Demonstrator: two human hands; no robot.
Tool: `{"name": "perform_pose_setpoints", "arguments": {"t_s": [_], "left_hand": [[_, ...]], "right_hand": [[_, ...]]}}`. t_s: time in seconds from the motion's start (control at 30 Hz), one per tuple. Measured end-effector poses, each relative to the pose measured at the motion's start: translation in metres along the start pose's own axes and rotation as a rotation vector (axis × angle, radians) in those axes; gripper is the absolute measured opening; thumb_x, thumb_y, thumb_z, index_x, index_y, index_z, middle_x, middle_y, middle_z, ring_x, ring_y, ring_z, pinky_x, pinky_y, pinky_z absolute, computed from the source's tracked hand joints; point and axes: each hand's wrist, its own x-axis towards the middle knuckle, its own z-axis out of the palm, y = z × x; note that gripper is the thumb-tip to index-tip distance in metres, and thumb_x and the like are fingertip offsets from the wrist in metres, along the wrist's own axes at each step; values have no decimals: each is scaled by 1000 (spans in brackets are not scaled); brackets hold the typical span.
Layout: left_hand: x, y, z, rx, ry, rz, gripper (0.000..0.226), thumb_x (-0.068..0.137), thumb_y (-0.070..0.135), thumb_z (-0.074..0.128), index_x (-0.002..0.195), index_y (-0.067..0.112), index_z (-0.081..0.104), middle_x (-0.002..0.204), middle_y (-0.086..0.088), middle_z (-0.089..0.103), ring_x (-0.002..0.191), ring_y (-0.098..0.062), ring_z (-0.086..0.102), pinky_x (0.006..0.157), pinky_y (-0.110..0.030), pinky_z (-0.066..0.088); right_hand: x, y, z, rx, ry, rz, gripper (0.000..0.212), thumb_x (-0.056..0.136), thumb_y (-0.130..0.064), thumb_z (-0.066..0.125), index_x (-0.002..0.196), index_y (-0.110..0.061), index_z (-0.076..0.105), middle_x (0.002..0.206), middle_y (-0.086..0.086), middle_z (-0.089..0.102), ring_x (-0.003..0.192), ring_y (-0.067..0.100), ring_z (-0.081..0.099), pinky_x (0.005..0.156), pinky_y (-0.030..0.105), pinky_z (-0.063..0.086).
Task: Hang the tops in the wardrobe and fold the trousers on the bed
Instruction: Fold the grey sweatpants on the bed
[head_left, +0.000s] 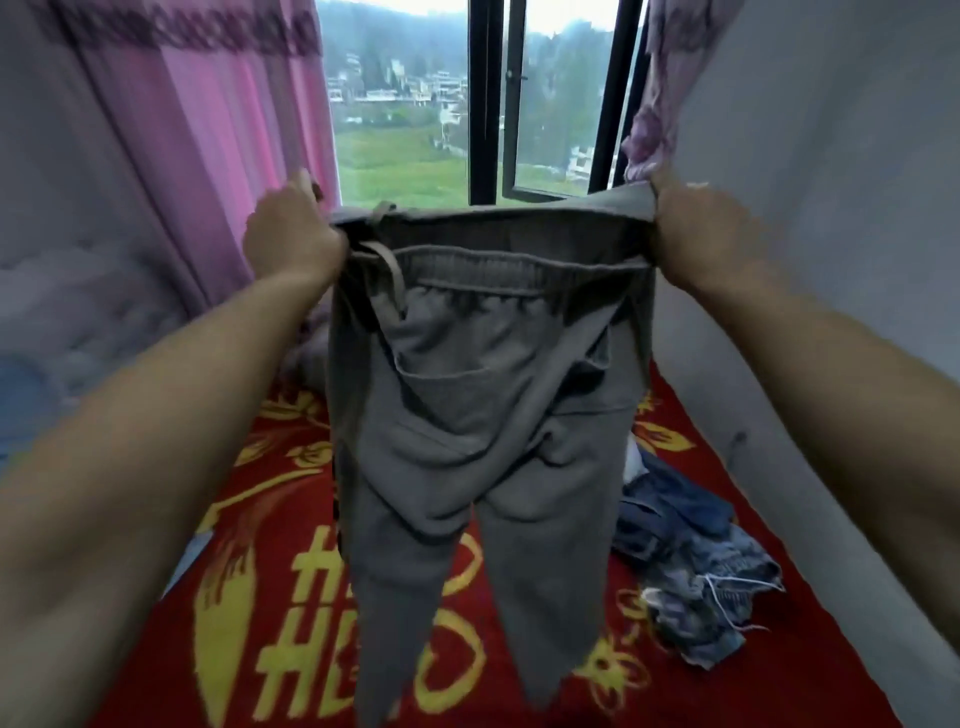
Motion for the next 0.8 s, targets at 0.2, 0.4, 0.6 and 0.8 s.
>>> {"name": "perform_pose_setpoints", "arguments": {"t_s": [0.2,0.4,0.6,0.8], "left_hand": [[-2,-25,-32,-170,0,-102,26,84,16,57,110,14,59,109,-12,67,102,-33,61,79,-34,45],[-107,-112,29,-360,-389,-412,16,81,7,68,92,19,65,103,-12,71,97,-27,66,90,-37,55],[-273,-194,82,-154,-807,-668,10,79,6,64,85,16,64,104,-11,66,98,-30,63,83,-38,56],[-379,-219,103,121,-914,-822,22,90,14,54,106,6,66,117,-18,64,111,-36,59,89,-36,49]], "right_hand": [[-6,-53,-12,69,19,15,44,88,-6,53,131,-16,45,100,27,62,90,48,61,68,43,41],[-86,-99,76,415,-420,283,39,81,-3,52,115,-15,68,113,20,68,100,39,64,86,46,56],[-226,-117,166,474,-1028,460,32,91,-3,48,118,-8,64,94,19,69,75,35,69,61,42,58],[-320,-124,189,411,-1389,431,32,87,-5,41,96,-18,69,82,14,72,65,28,69,57,40,61]]}}
